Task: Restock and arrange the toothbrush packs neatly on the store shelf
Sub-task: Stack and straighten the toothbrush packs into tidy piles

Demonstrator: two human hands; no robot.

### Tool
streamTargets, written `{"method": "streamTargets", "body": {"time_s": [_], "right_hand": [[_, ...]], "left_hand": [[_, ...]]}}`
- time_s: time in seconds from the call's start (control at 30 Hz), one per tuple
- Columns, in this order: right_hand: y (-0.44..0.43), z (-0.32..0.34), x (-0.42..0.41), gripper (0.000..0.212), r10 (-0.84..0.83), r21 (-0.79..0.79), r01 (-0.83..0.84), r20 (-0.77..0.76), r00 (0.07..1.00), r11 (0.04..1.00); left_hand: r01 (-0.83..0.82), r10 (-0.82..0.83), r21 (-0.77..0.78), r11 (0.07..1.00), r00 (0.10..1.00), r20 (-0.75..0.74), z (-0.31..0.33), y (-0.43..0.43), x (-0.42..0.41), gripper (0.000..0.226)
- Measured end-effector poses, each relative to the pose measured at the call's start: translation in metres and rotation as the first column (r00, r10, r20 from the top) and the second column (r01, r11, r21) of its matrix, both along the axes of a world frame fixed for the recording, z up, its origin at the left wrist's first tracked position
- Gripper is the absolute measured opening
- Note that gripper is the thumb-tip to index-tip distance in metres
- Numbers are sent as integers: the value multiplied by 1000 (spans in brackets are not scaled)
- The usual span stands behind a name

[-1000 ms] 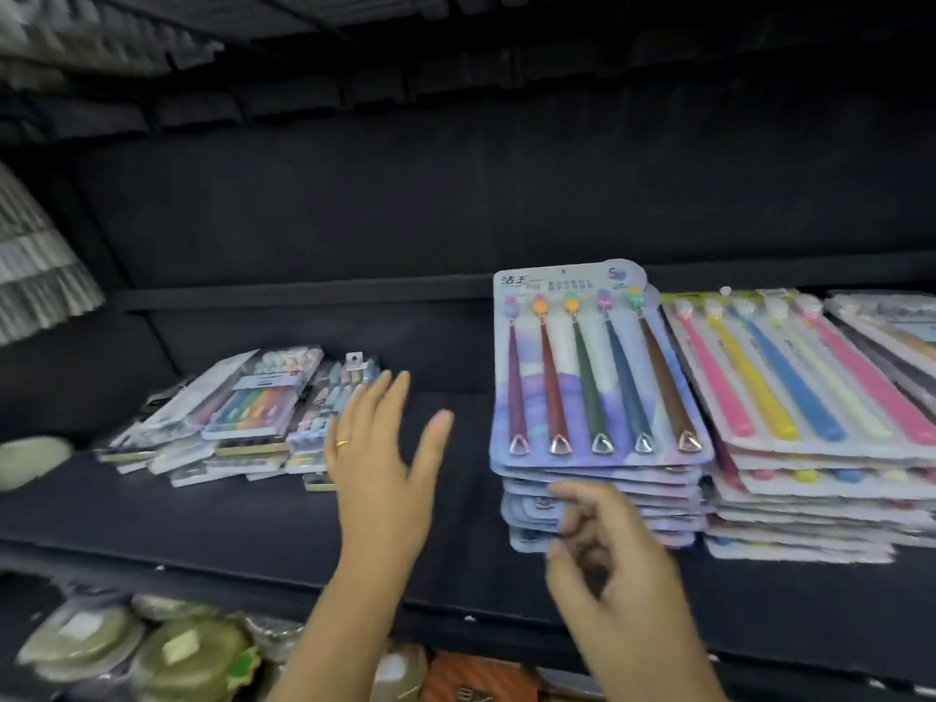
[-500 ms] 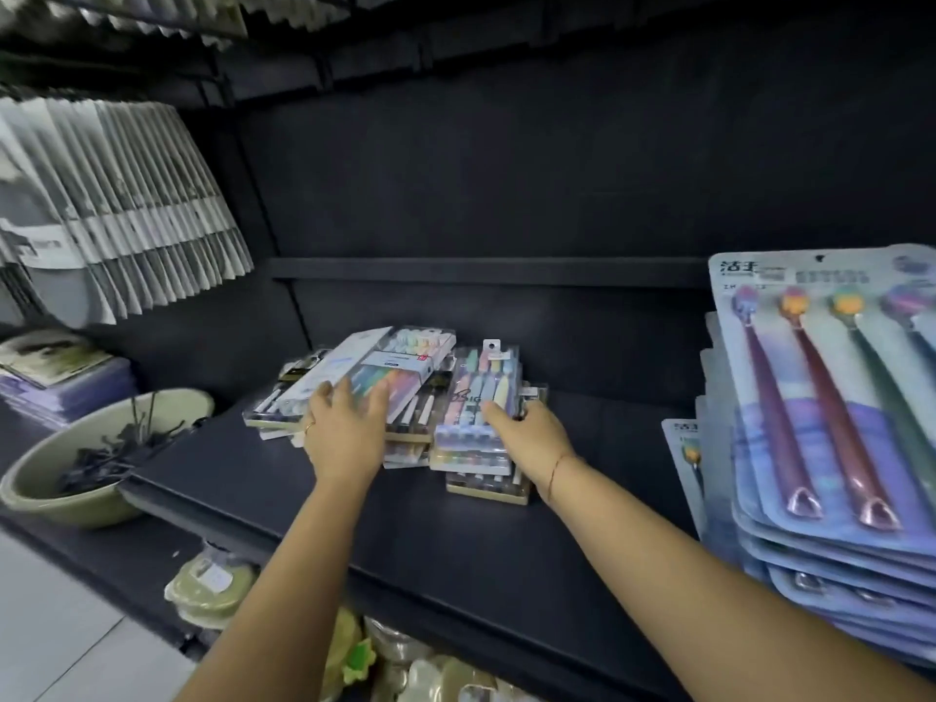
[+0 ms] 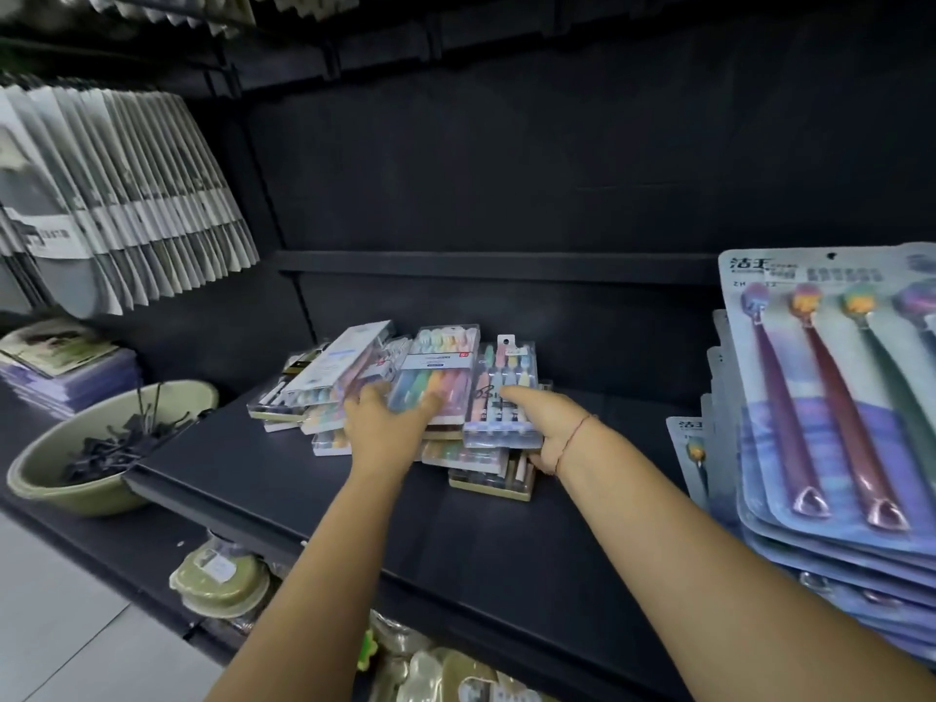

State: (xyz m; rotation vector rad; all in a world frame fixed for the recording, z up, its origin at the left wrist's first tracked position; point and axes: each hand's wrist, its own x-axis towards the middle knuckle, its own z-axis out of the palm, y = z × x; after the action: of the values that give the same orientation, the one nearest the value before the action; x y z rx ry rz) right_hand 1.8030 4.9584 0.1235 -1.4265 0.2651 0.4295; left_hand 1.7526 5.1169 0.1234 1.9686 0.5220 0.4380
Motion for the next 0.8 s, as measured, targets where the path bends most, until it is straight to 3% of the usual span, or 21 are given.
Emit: {"method": "streamTargets", "body": {"time_s": [0.1, 0.23, 0.3, 0.37, 0.43, 0.5, 0.57, 0.7, 0.8], "right_hand": [[-2, 12, -11, 27, 41, 36, -40, -45, 998, 999], [2, 12, -11, 33, 5, -59, -5, -12, 1000, 998], [5, 16, -9, 37, 37, -103, -36, 4, 999, 994], [2, 21, -12, 23, 56, -110, -53, 28, 998, 993], [-3, 19, -17, 16, 35, -78, -33, 28, 999, 996], [-12, 11, -24, 18, -6, -46, 7, 32, 999, 999], [-19, 2, -34, 24, -37, 34, 36, 26, 999, 999], [-26, -13, -50, 38, -85, 232, 80, 12, 996, 969], [-27, -10, -61, 34, -100, 318, 95, 1, 995, 943]], "left_hand": [[0, -2, -167, 986, 1000, -10, 2, -2, -2, 68], [13, -26, -264, 964, 998, -49, 12, 5, -3, 59], [31, -60, -318, 948, 995, -82, 14, 11, -4, 66], [31, -87, -382, 924, 988, -129, 16, 15, -8, 82], [42, -128, -429, 902, 976, -174, 17, 19, -13, 84], [39, -149, -490, 871, 971, -189, 16, 21, -20, 69], [45, -181, -572, 819, 966, -183, 11, 21, -28, 69], [75, -175, -734, 675, 983, -61, -1, 11, -47, 73], [17, -79, -649, 761, 995, -68, -4, 0, -63, 51]]}}
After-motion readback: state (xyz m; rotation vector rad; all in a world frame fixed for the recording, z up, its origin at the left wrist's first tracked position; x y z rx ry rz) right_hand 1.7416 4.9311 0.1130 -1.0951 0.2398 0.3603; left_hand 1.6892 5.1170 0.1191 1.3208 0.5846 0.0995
